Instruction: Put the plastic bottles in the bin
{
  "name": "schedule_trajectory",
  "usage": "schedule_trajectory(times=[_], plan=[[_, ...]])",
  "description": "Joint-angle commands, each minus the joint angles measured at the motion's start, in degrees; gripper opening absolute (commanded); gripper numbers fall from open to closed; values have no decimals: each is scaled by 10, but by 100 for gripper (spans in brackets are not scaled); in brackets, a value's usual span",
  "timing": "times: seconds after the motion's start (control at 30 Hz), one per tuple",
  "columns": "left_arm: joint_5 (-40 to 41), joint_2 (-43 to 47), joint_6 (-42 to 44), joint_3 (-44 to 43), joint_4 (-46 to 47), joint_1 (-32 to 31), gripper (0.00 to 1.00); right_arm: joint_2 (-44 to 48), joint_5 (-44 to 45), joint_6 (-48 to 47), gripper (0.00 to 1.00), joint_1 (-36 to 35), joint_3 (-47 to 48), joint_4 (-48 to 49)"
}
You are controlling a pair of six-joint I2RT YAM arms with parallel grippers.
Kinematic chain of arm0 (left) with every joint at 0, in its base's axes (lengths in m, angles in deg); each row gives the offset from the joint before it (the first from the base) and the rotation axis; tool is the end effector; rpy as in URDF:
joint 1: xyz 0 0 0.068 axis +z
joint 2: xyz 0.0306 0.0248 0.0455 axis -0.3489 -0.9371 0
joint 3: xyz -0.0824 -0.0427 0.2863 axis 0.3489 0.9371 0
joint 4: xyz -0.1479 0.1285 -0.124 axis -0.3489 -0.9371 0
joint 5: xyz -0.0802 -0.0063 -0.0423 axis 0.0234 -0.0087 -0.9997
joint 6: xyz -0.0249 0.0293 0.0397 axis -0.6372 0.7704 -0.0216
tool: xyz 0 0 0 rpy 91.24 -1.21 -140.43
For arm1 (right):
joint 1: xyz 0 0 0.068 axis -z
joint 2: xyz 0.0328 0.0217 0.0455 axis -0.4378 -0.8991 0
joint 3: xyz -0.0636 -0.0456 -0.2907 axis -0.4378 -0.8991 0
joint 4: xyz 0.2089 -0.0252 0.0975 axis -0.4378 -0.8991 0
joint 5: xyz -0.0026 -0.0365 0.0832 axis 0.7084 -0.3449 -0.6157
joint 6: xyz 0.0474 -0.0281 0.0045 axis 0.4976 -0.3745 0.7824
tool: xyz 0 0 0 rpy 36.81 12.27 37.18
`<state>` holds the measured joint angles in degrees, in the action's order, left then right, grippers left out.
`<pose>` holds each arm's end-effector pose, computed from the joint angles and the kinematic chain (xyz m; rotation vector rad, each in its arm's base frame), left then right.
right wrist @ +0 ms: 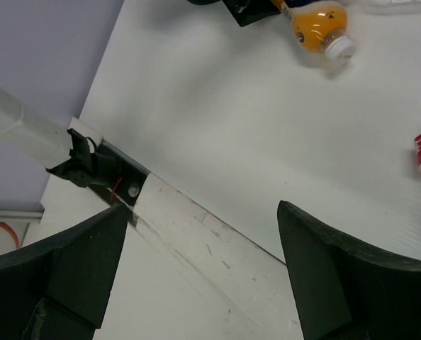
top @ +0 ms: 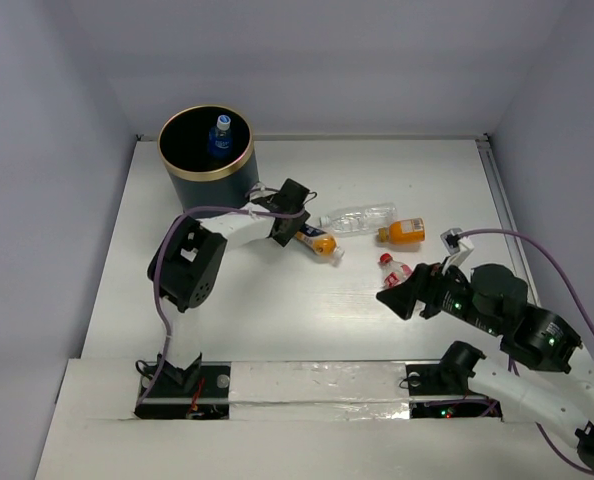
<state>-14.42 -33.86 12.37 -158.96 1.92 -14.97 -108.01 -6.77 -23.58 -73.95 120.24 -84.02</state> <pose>0.3346 -0.2252 0.2208 -0.9717 2.3021 -0.5249 0.0227 0.0249 0.3384 -0.1808 2.0412 0.9797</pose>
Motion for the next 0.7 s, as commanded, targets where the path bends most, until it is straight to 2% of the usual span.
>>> schedule_trajectory(times=[0.0, 0.03, 0.13, 0.2, 0.3, 0.37, 0.43, 0.47, 0.6, 0.67], plan=[[35, 41, -9, 37, -11, -9, 51, -18, 70, -17, 86, 0, 33, -25], [39, 50, -5, 46, -7, -15, 46, -39, 100, -21, 76, 0, 39, -32], [46, 84, 27, 70, 6, -27, 40, -98, 139, -23, 59, 0, 56, -62], [50, 110, 50, 75, 5, -36, 39, -125, 158, -3, 59, 0, 59, -84], [64, 167, 121, 70, 1, -86, 37, -157, 169, 29, 64, 29, 39, -90], [68, 194, 144, 73, 5, -110, 37, -178, 151, 27, 85, 53, 29, -92], [64, 241, 169, 84, 10, -145, 37, -221, 146, 11, 98, 92, 36, -113], [61, 259, 175, 90, 16, -155, 38, -221, 151, 11, 100, 101, 45, -123], [40, 367, 197, 135, 38, -184, 39, -321, 164, -51, 100, 145, 117, -172], [16, 403, 211, 148, 43, -191, 39, -385, 138, -85, 100, 183, 133, -183]])
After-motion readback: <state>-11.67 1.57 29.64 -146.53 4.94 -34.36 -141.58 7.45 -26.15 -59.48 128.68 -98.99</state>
